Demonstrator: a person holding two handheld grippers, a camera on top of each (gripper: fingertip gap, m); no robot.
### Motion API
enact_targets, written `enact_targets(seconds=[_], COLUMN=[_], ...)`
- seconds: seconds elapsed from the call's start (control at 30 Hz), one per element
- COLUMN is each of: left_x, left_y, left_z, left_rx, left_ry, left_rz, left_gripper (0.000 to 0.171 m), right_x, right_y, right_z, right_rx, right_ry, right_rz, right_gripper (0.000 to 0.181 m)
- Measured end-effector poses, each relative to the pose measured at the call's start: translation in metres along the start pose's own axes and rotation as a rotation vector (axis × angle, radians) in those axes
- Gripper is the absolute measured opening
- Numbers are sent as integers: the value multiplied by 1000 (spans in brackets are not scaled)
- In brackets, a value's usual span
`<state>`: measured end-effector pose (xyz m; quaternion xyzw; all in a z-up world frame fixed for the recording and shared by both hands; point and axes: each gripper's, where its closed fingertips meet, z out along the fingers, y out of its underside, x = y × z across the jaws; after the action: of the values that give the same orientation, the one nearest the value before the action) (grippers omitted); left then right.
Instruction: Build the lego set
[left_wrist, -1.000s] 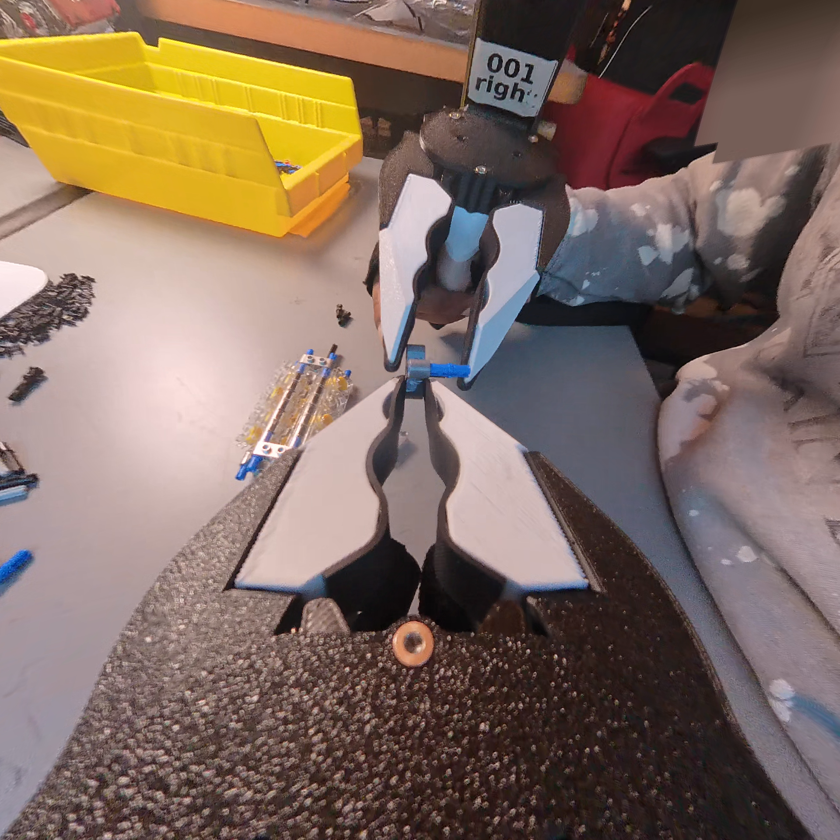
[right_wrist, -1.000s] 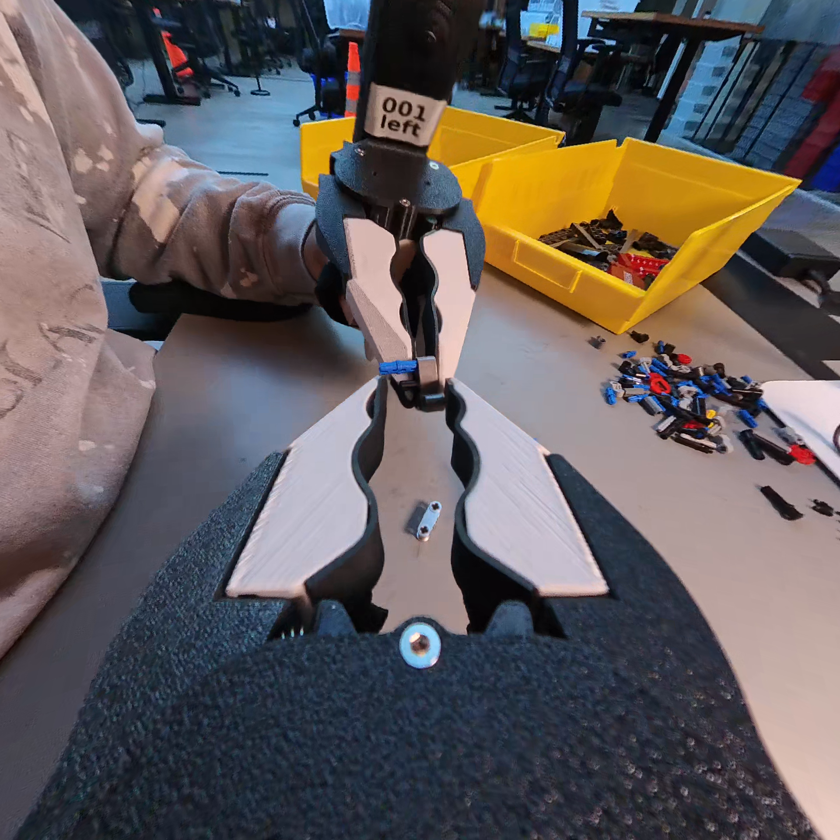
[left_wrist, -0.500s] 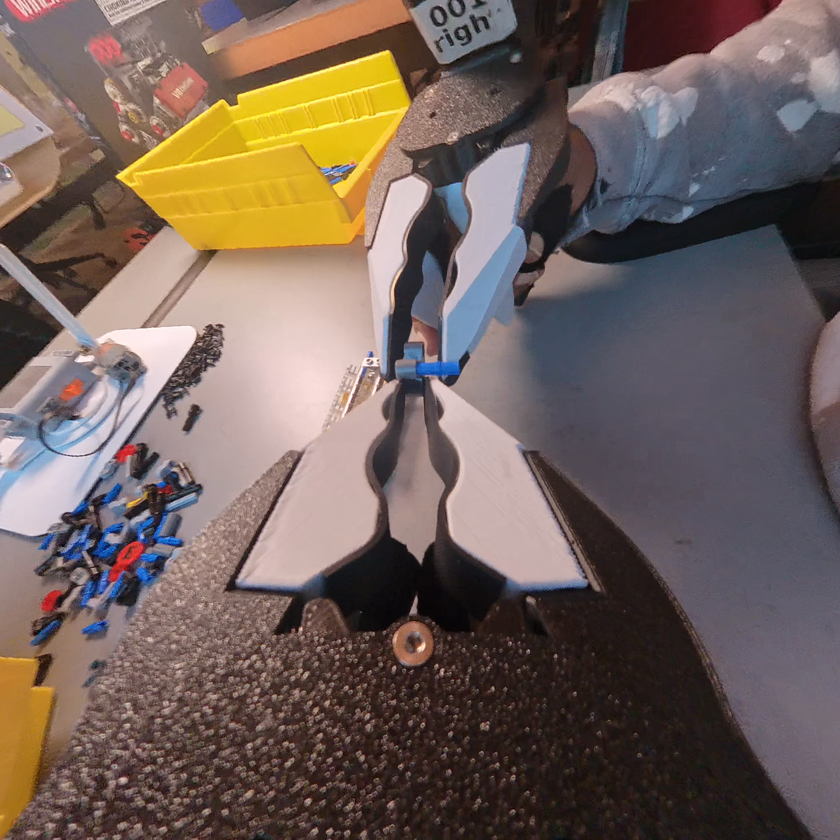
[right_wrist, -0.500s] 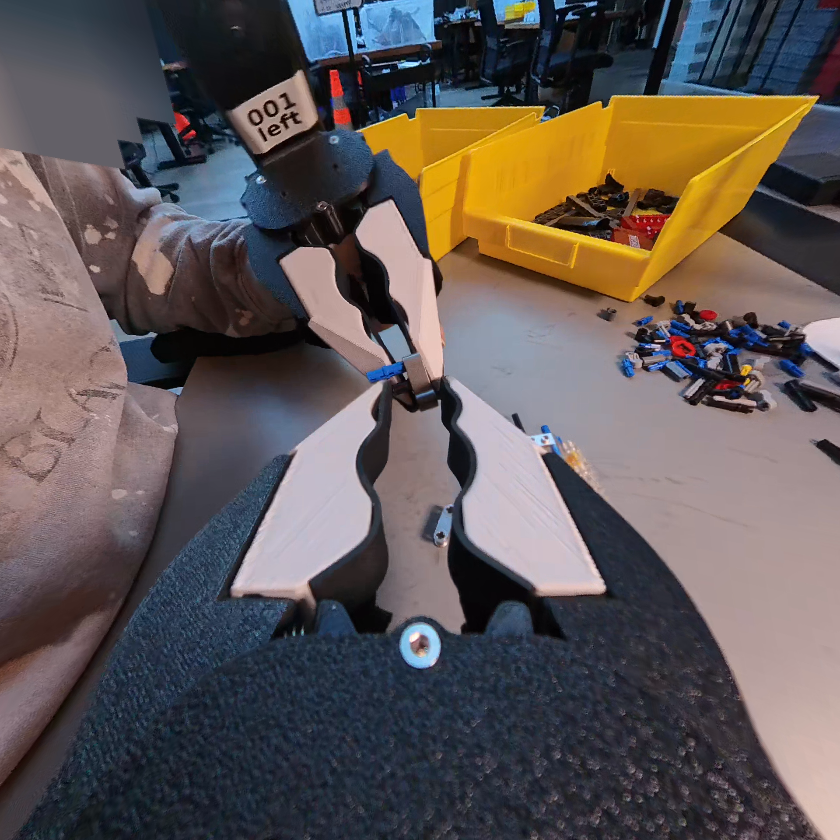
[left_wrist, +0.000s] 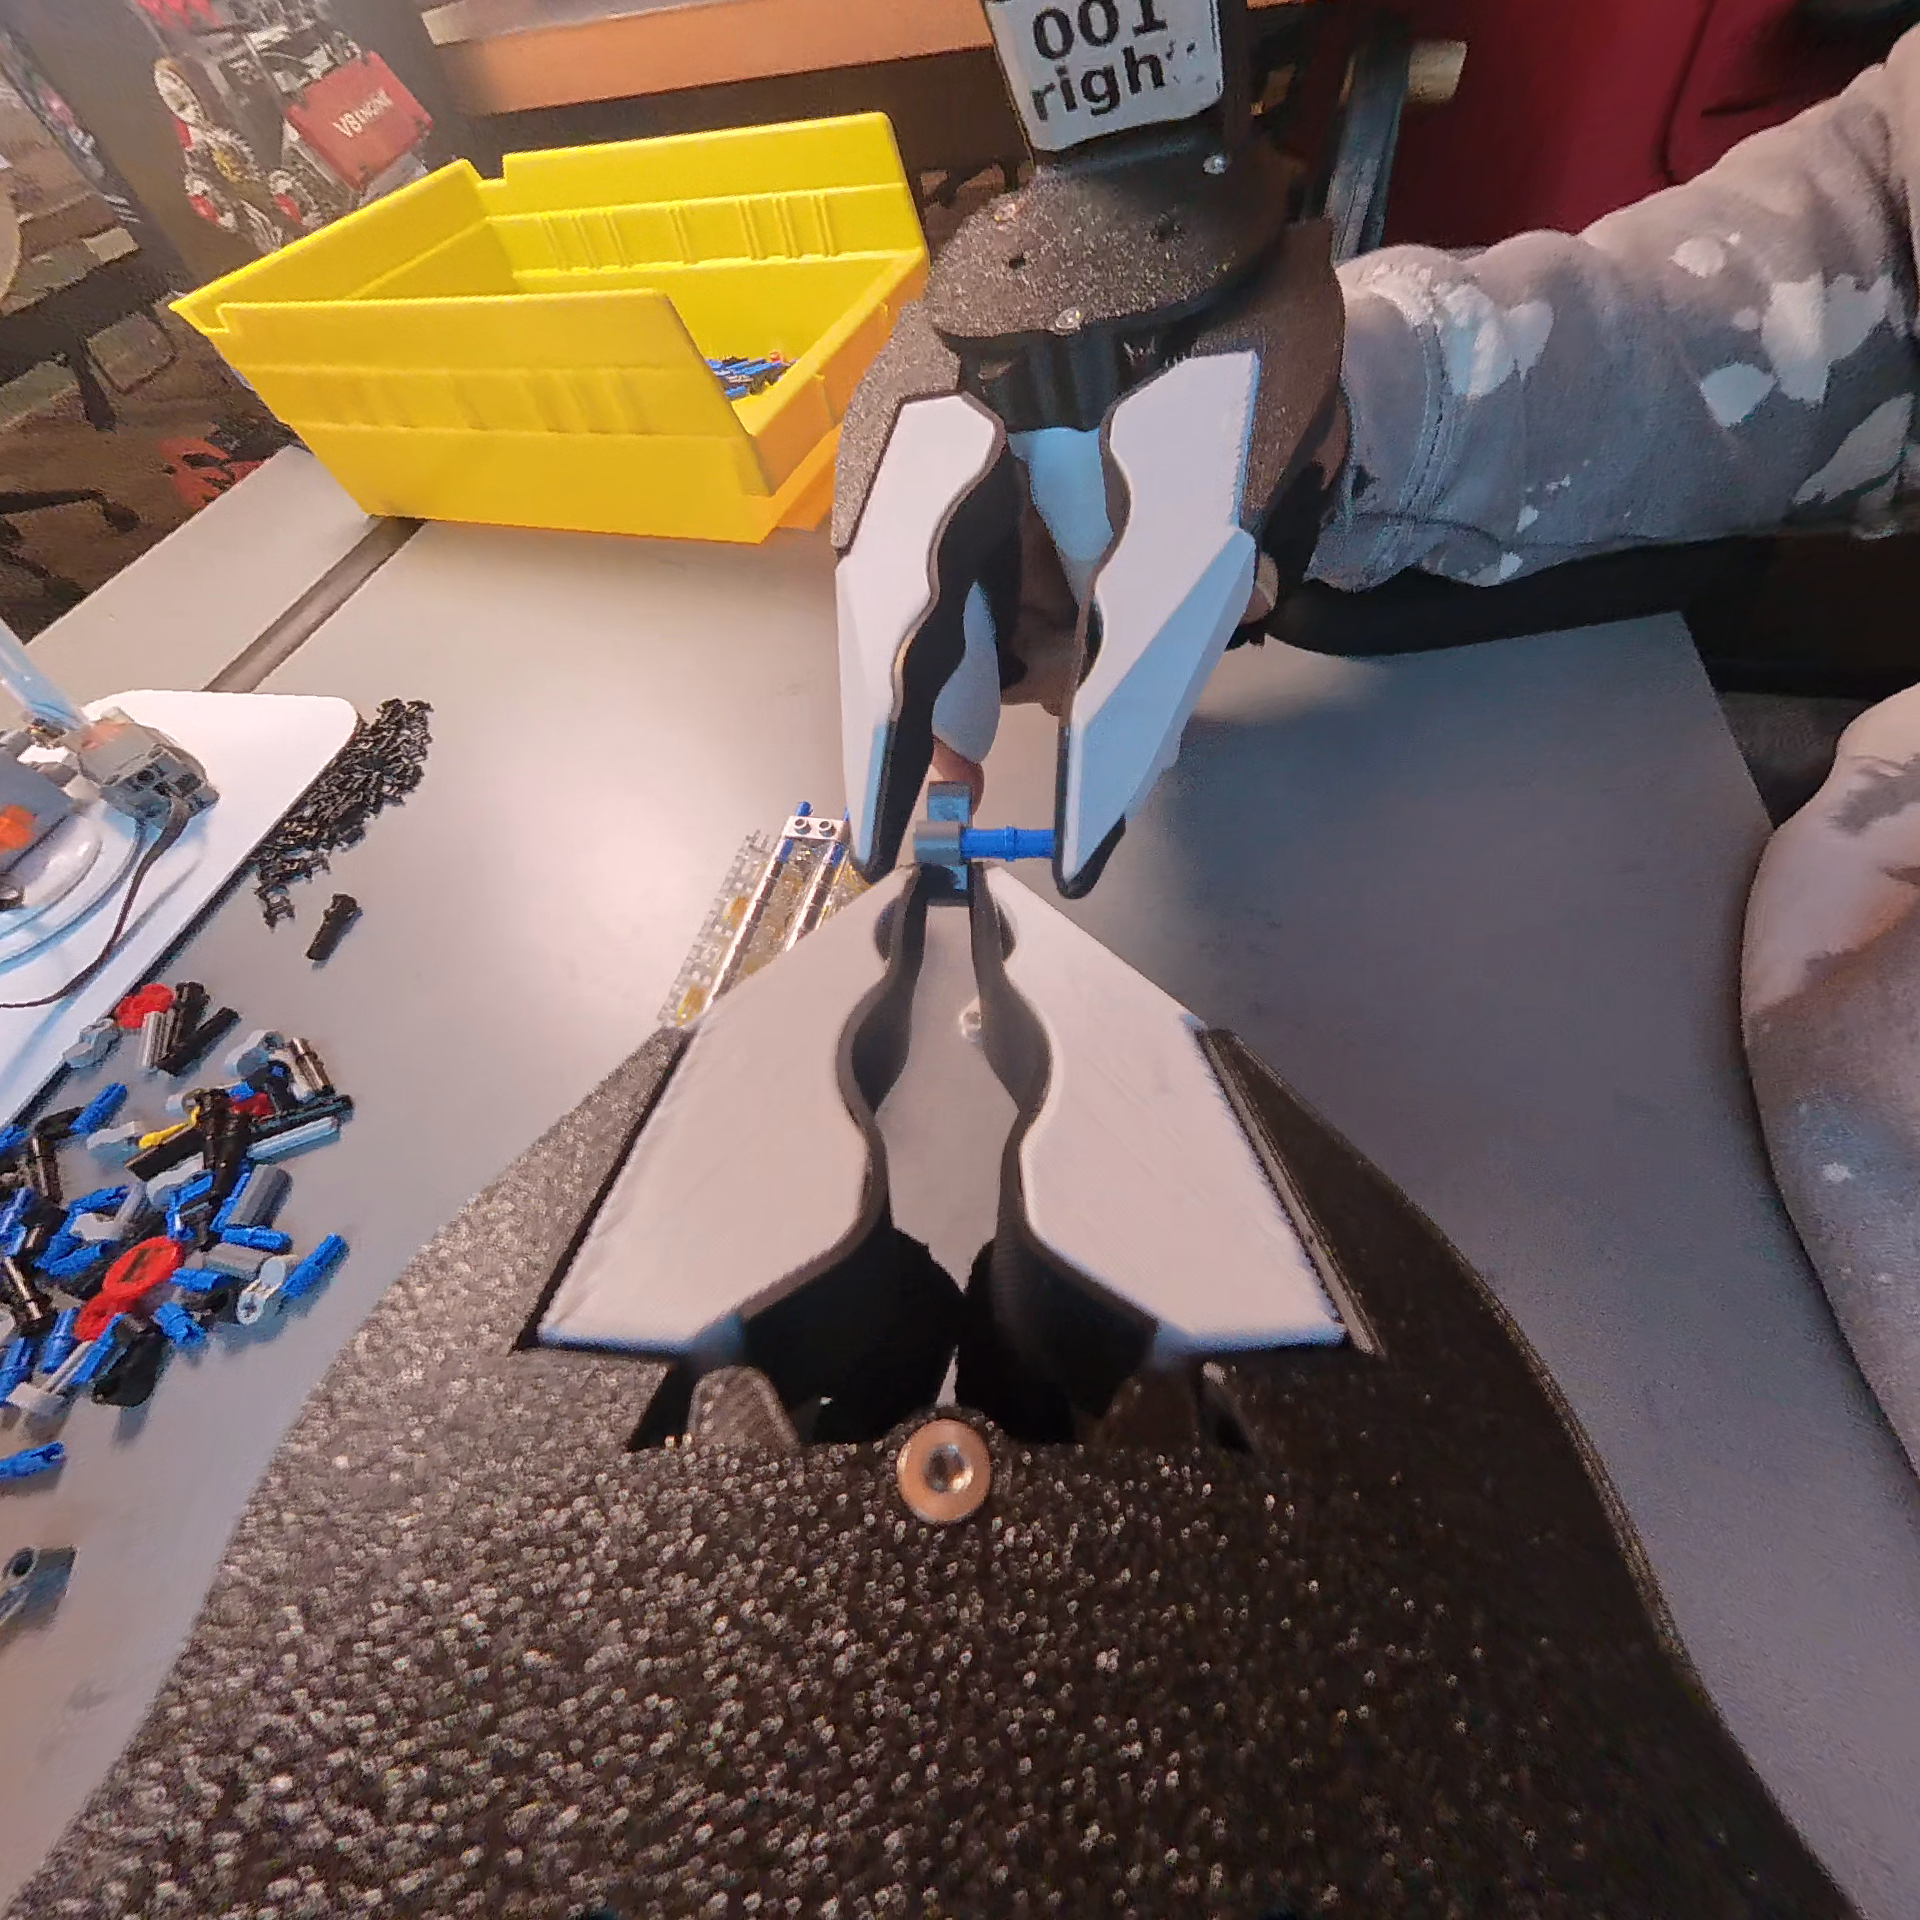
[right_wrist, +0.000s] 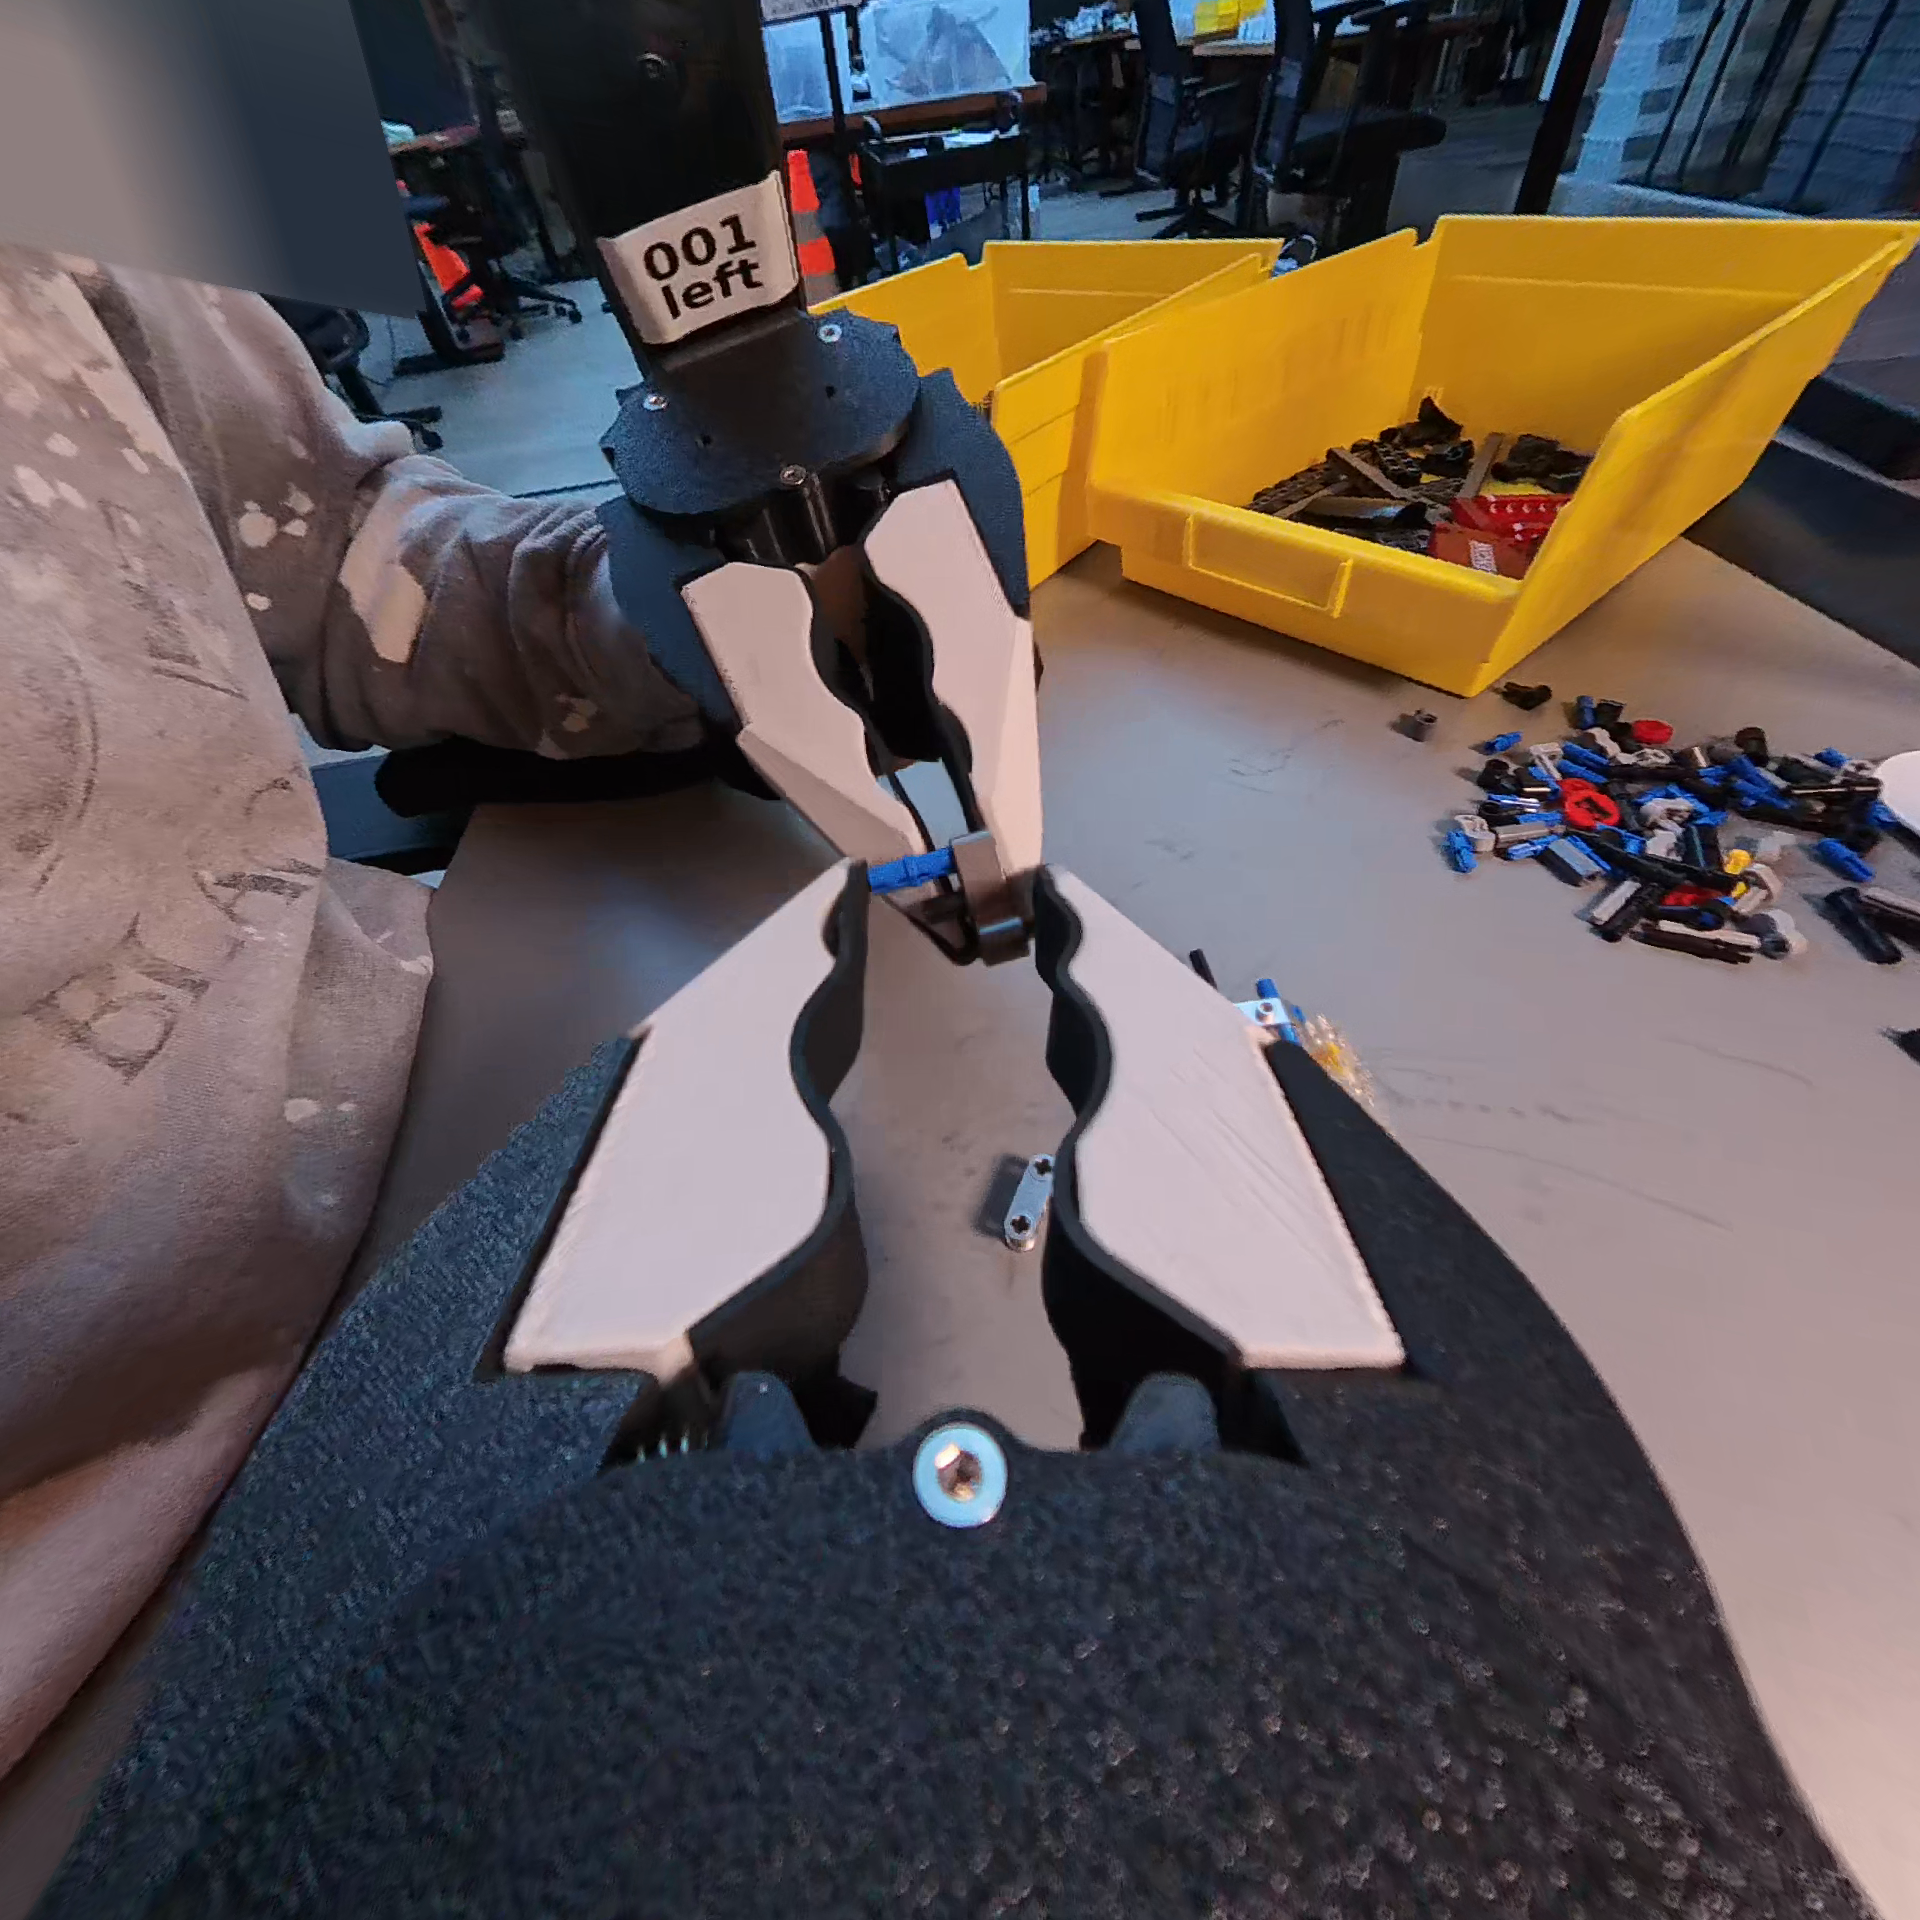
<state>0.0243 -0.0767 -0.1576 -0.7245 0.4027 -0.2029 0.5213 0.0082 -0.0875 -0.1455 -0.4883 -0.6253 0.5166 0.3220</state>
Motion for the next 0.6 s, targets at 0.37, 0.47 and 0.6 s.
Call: enact_targets(seconds=[0.37,0.47,0.6], left_x=[12,13,2], left_y=[-14,-23,-33], left_z=[-4,-6,-12], left_rx=[60,84,130], left_ry=[-5,-37,-62], left_rz=[90,111,48], left_gripper=[2,0,0], right_x=[-10,-7,0], right_y=[-16,-24,-32], right_z=[-2,-5,-12], right_rx=[105,166,200], right_ry=[-89,-110,-46], right_rz=[73,150,120], right_gripper=[22,21,22])
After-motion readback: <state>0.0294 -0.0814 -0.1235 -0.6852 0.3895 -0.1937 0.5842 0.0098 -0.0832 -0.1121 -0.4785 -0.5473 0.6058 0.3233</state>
